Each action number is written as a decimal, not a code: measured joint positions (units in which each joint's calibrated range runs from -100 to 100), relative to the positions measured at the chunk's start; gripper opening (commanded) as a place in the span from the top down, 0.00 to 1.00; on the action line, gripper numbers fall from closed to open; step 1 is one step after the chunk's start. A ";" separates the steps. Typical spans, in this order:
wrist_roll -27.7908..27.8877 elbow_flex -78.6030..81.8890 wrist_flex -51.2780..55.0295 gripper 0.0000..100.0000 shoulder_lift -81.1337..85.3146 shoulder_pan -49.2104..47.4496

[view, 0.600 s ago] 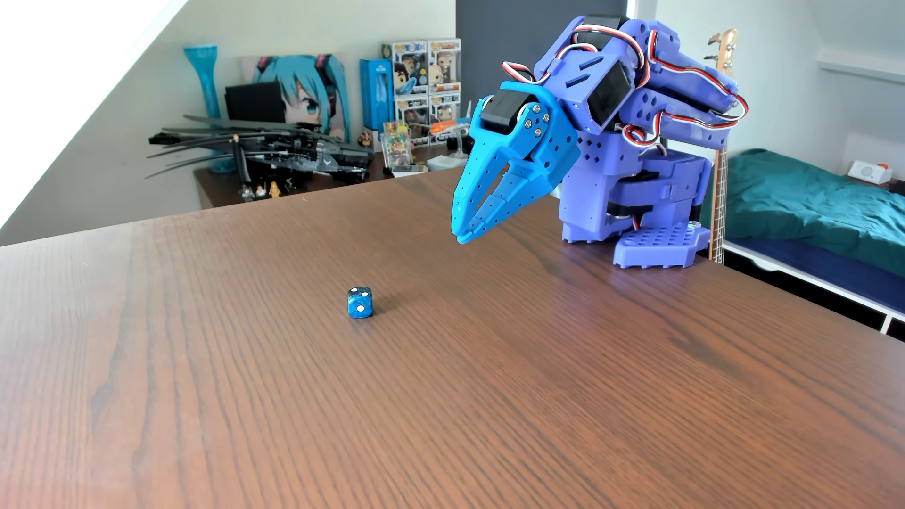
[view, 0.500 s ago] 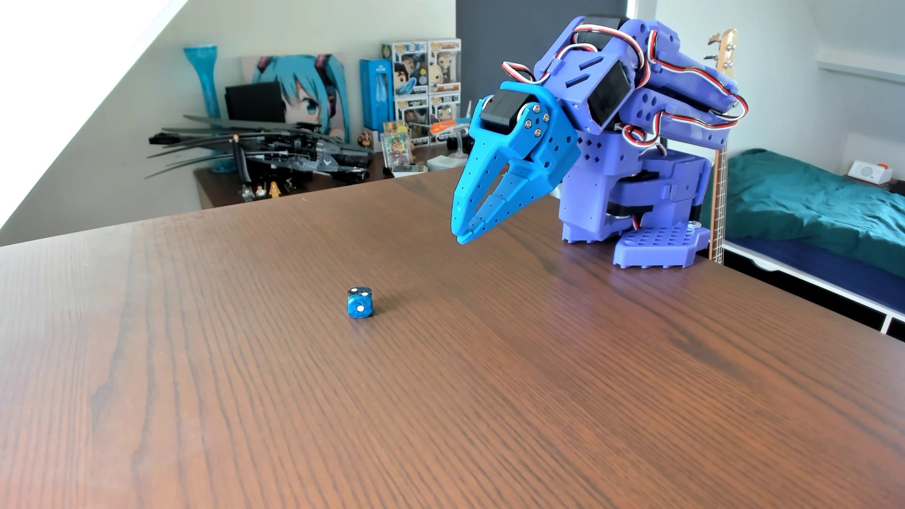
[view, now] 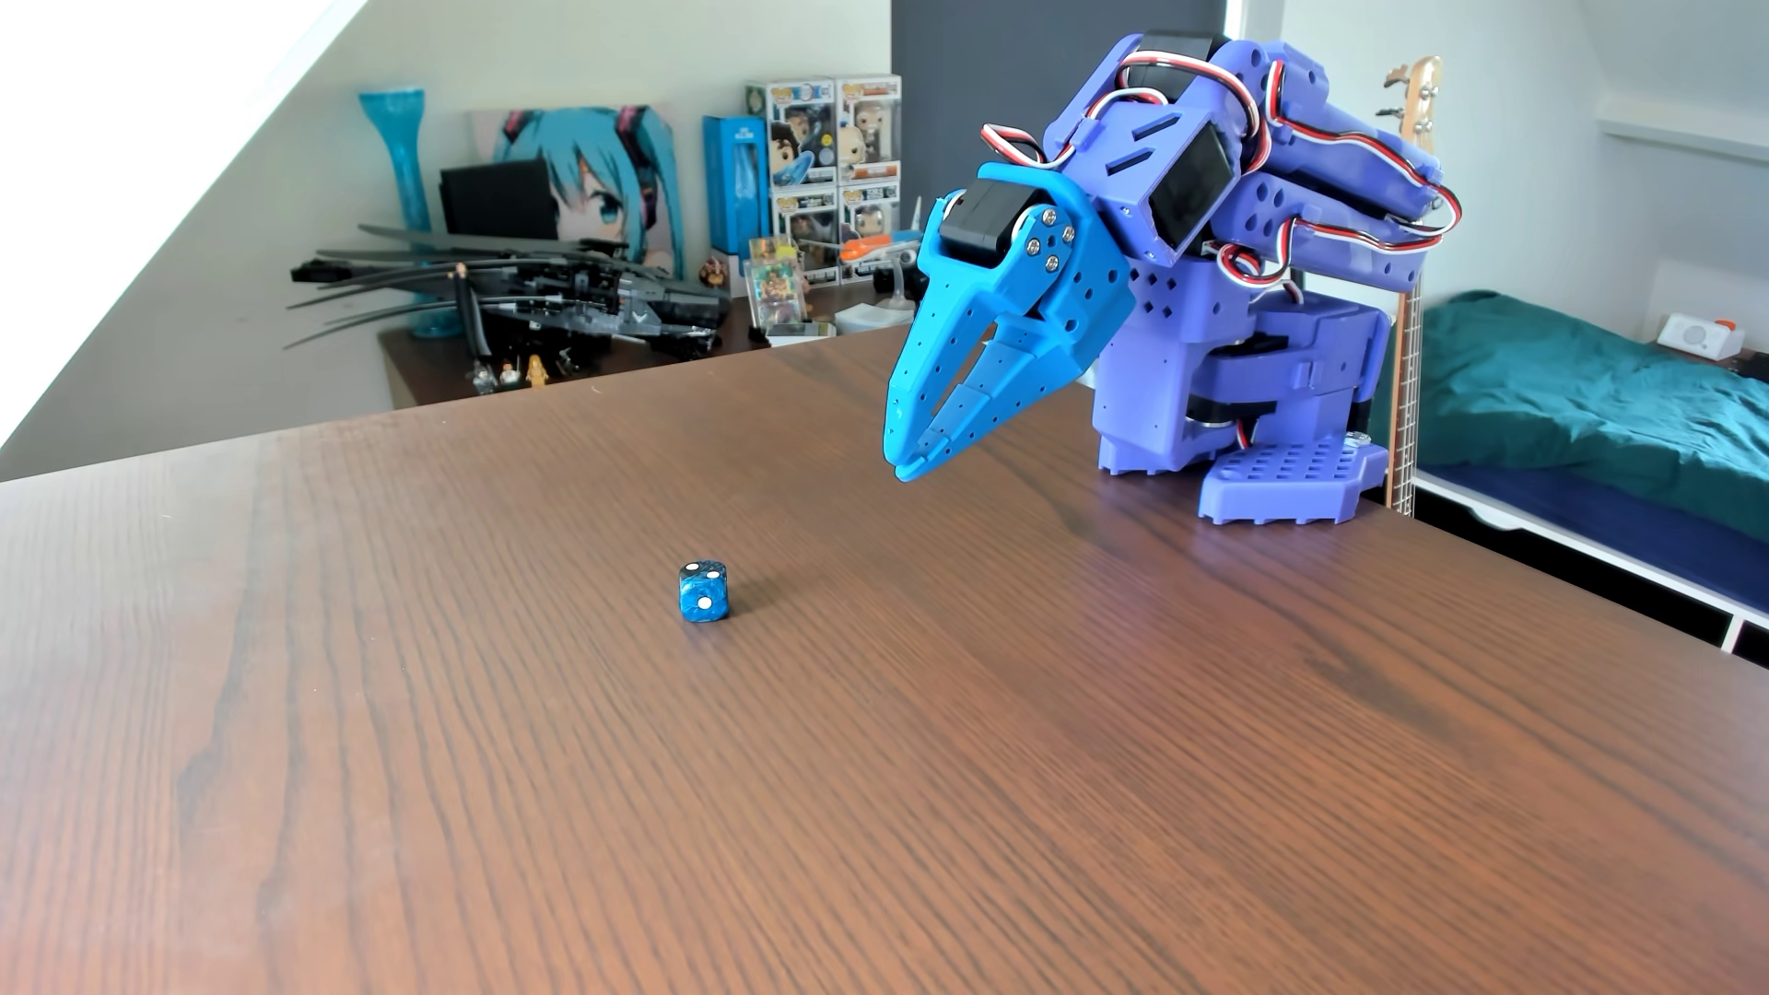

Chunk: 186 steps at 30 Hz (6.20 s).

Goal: Grab the blue dice

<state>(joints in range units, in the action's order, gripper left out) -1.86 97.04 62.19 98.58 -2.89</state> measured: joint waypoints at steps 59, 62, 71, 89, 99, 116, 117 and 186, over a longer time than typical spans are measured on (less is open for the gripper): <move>12.97 -81.02 16.69 0.67 -108.78 6.10; 13.59 -75.64 13.65 0.67 -106.19 6.18; 13.80 -71.96 8.17 0.67 -105.52 6.58; 13.80 -70.70 4.87 0.67 -106.69 10.89; 13.80 -70.70 4.87 0.67 -107.36 8.45; 13.80 -70.70 4.87 0.85 -107.36 8.45; 13.80 -70.70 4.87 0.84 -107.36 8.45; 6.38 -56.98 14.60 0.98 -30.27 1.30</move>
<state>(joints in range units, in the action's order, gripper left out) 4.52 40.06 76.79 68.31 -1.58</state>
